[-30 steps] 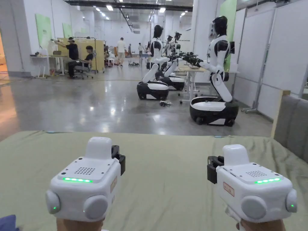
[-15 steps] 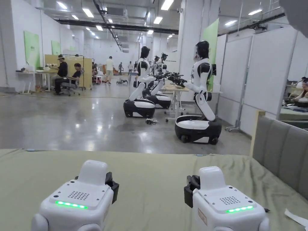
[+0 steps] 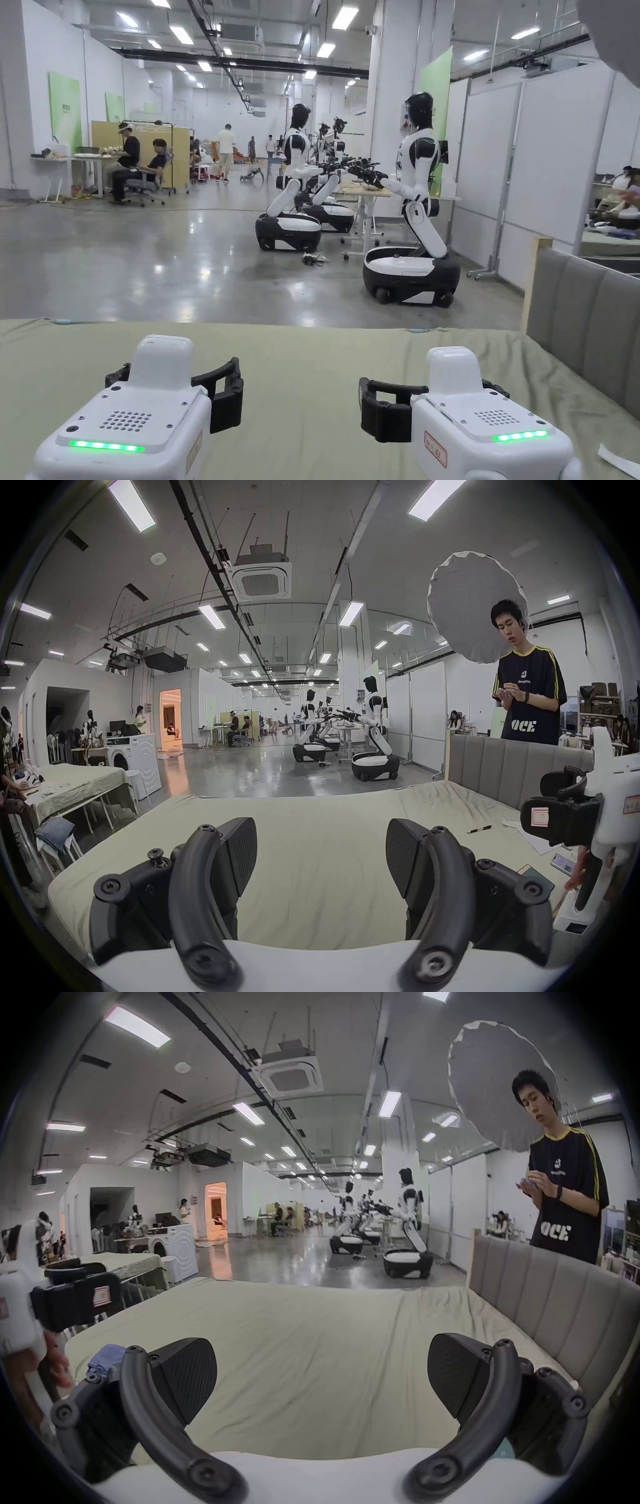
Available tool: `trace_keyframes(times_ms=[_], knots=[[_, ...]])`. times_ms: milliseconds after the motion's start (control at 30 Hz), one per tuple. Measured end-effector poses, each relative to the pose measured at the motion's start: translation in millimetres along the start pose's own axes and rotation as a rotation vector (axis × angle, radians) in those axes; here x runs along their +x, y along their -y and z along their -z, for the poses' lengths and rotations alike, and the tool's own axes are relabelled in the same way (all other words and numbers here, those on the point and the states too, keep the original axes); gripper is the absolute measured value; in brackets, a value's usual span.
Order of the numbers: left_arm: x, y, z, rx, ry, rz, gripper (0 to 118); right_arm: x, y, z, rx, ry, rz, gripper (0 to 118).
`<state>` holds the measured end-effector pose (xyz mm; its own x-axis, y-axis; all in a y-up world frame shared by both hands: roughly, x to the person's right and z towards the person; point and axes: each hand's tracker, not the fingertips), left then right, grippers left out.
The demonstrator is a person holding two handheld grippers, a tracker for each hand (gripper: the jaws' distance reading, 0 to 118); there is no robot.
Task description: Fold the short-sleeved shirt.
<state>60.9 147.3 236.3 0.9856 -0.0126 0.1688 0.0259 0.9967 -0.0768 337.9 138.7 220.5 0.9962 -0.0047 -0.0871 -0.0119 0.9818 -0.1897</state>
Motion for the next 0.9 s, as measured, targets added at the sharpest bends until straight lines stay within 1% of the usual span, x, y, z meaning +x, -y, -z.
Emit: trace_keyframes(times_ms=[67,100,167,300,367,433,467,567,700,767,867,900], knots=[[-0.6,-0.3,0.0,-0.001,-0.009,0.002,77,-5.5,-2.6,1.1,-0.001,0.088,-0.015,118],[-2.4,0.0,-0.3,-0.001,-0.014,-0.002,77,-7.1,-2.3,1.0,0.009,0.099,-0.025,118],[-5.8,0.7,-0.1,0.003,-0.026,-0.019,77,-8.4,-1.7,-2.0,0.025,0.079,-0.025,118],[-10.1,2.7,3.1,-0.041,-0.069,-0.02,77,-11.4,-5.5,-6.3,0.04,0.077,0.03,118],[-12.1,4.5,1.6,-0.033,-0.067,-0.022,77,-13.4,-9.4,-4.6,0.0,0.125,0.059,118],[-12.9,4.7,1.0,-0.03,-0.065,-0.034,77,-15.9,-12.8,-4.1,-0.031,0.182,0.056,118],[-13.0,4.8,1.0,-0.03,-0.064,-0.038,77,-16.8,-13.6,-4.1,-0.039,0.195,0.048,118],[-13.4,5.3,-0.6,-0.027,-0.066,-0.036,77,-16.9,-13.4,-5.0,-0.04,0.17,0.057,118],[-14.8,4.9,-0.3,-0.033,-0.057,-0.058,77,-12.0,-13.9,-7.8,-0.038,0.121,0.109,118],[-14.9,4.7,0.0,-0.036,-0.059,-0.055,77,-9.4,-15.2,-9.0,-0.041,0.103,0.122,118],[-14.5,4.3,0.1,-0.031,-0.059,-0.045,77,-9.5,-15.6,-11.3,-0.014,0.098,0.119,118],[-14.5,4.2,0.0,-0.033,-0.057,-0.048,77,-10.8,-15.2,-12.0,0.003,0.11,0.121,118]])
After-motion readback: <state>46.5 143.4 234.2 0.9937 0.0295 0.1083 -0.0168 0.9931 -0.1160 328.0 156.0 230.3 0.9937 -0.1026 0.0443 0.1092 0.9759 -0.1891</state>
